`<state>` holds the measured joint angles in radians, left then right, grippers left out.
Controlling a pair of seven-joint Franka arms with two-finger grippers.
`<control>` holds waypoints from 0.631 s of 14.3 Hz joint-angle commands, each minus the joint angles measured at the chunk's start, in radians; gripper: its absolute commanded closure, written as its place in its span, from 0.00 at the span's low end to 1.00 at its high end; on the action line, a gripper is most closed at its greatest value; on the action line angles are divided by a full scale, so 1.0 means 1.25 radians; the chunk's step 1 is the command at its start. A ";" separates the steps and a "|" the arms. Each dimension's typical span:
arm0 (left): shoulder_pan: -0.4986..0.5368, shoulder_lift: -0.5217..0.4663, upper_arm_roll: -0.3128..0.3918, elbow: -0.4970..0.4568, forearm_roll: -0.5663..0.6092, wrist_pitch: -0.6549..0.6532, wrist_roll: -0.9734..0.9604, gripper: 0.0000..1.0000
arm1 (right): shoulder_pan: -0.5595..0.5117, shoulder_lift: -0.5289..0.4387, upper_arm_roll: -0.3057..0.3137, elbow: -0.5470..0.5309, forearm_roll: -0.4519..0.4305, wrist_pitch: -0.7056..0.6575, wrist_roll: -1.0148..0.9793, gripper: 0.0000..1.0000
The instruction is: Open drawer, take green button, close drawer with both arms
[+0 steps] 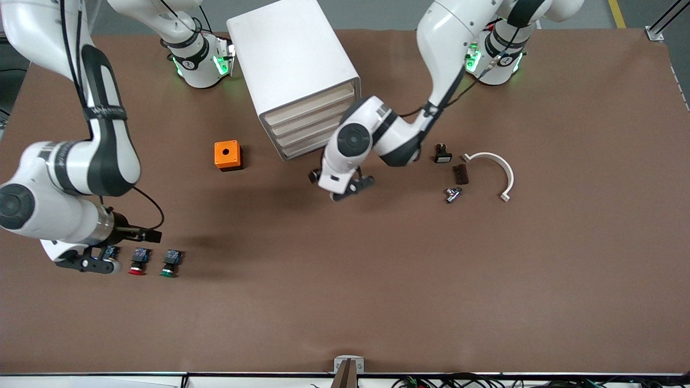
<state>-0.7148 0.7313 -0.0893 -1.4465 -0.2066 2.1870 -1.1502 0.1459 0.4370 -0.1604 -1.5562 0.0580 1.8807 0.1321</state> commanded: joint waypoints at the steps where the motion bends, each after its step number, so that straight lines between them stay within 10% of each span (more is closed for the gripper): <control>1: 0.040 -0.056 0.044 -0.011 0.137 -0.008 0.001 0.00 | -0.012 -0.092 0.009 -0.029 -0.022 -0.081 -0.011 0.00; 9: 0.250 -0.208 0.047 -0.006 0.202 -0.143 0.218 0.00 | -0.044 -0.202 -0.019 -0.004 -0.055 -0.191 -0.203 0.00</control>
<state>-0.4429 0.5396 -0.0248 -1.4331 0.0241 2.0692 -0.9610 0.1286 0.2083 -0.1808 -1.5576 -0.0034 1.6426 -0.0171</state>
